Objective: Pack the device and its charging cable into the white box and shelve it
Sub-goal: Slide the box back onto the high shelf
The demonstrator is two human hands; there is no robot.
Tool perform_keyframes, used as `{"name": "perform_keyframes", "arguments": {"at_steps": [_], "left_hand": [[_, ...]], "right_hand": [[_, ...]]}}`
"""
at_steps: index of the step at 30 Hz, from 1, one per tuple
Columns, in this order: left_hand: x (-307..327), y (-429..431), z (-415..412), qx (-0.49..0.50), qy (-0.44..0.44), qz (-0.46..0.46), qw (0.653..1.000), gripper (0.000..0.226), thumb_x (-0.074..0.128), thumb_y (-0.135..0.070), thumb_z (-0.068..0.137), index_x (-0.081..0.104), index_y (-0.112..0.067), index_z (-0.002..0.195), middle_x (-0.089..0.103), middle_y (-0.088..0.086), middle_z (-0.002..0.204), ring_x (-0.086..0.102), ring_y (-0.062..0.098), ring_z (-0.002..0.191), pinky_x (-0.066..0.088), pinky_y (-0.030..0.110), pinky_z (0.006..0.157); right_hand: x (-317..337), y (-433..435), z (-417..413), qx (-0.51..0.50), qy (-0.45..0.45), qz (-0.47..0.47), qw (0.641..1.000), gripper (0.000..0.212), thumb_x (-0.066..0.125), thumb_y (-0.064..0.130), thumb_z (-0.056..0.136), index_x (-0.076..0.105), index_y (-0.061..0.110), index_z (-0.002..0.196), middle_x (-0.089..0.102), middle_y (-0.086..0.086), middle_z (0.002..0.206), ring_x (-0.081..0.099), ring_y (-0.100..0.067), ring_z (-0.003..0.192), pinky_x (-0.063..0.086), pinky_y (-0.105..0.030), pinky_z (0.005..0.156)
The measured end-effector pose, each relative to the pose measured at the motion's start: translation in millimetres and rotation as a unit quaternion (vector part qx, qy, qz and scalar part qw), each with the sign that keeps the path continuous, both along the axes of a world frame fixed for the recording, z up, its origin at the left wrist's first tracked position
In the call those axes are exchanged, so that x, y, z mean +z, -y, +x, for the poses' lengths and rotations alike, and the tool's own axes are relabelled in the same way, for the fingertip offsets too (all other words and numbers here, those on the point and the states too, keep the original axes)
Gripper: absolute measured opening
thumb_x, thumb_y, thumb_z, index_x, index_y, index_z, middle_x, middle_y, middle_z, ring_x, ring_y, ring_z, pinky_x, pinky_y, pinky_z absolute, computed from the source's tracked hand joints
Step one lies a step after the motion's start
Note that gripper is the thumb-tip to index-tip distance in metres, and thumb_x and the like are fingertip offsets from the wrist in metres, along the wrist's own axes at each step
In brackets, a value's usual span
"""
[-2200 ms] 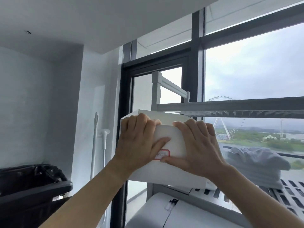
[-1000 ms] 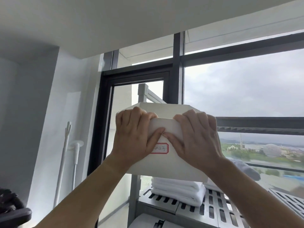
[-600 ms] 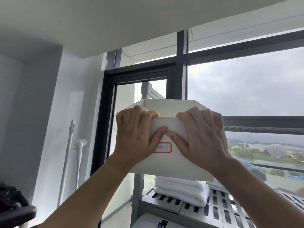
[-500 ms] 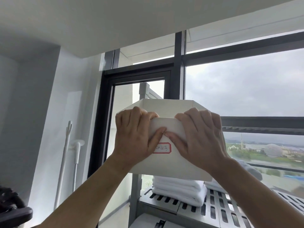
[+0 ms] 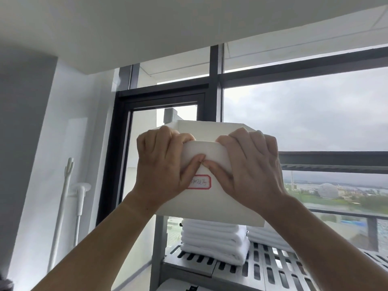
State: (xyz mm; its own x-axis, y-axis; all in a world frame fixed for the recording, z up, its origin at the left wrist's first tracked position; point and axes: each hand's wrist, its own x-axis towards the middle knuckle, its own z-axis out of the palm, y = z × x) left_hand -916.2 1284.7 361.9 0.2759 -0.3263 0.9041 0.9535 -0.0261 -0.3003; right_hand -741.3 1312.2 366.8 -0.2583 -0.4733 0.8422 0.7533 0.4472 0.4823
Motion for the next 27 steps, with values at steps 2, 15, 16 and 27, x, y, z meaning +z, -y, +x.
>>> {"name": "perform_keyframes", "arguments": {"at_steps": [2, 15, 16, 27], "left_hand": [[2, 0, -1, -0.006, 0.001, 0.006, 1.0, 0.034, 0.039, -0.048, 0.089, 0.046, -0.016, 0.097, 0.057, 0.016, 0.086, 0.041, 0.022, 0.086, 0.031, 0.036, 0.08], [6, -1, 0, -0.014, -0.002, 0.034, 0.999, 0.034, 0.039, -0.048, 0.09, 0.046, -0.016, 0.095, 0.056, 0.016, 0.083, 0.041, 0.023, 0.084, 0.03, 0.036, 0.078], [8, -2, 0, -0.014, -0.004, 0.038, 0.999, 0.033, 0.04, -0.047, 0.09, 0.047, -0.015, 0.095, 0.056, 0.016, 0.083, 0.041, 0.023, 0.084, 0.03, 0.037, 0.078], [24, -15, -1, -0.041, -0.002, 0.076, 0.996, 0.033, 0.041, -0.047, 0.09, 0.047, -0.015, 0.095, 0.055, 0.015, 0.082, 0.041, 0.023, 0.083, 0.031, 0.037, 0.078]], "right_hand": [[2, 1, 1, -0.003, 0.0, 0.006, 1.0, 0.035, 0.052, 0.044, 0.088, 0.059, 0.011, 0.095, 0.058, -0.006, 0.086, 0.039, -0.021, 0.078, 0.028, -0.034, 0.071], [9, 8, 3, -0.02, 0.009, 0.008, 1.0, 0.034, 0.05, 0.044, 0.089, 0.06, 0.012, 0.093, 0.058, -0.005, 0.084, 0.038, -0.019, 0.076, 0.027, -0.033, 0.071], [10, 8, 3, -0.022, 0.009, 0.01, 1.0, 0.034, 0.05, 0.044, 0.089, 0.06, 0.012, 0.093, 0.058, -0.005, 0.084, 0.038, -0.019, 0.076, 0.027, -0.033, 0.071], [30, 1, 4, -0.041, 0.023, 0.051, 0.998, 0.035, 0.052, 0.046, 0.088, 0.06, 0.013, 0.095, 0.059, -0.005, 0.085, 0.037, -0.018, 0.076, 0.027, -0.031, 0.07]]}}
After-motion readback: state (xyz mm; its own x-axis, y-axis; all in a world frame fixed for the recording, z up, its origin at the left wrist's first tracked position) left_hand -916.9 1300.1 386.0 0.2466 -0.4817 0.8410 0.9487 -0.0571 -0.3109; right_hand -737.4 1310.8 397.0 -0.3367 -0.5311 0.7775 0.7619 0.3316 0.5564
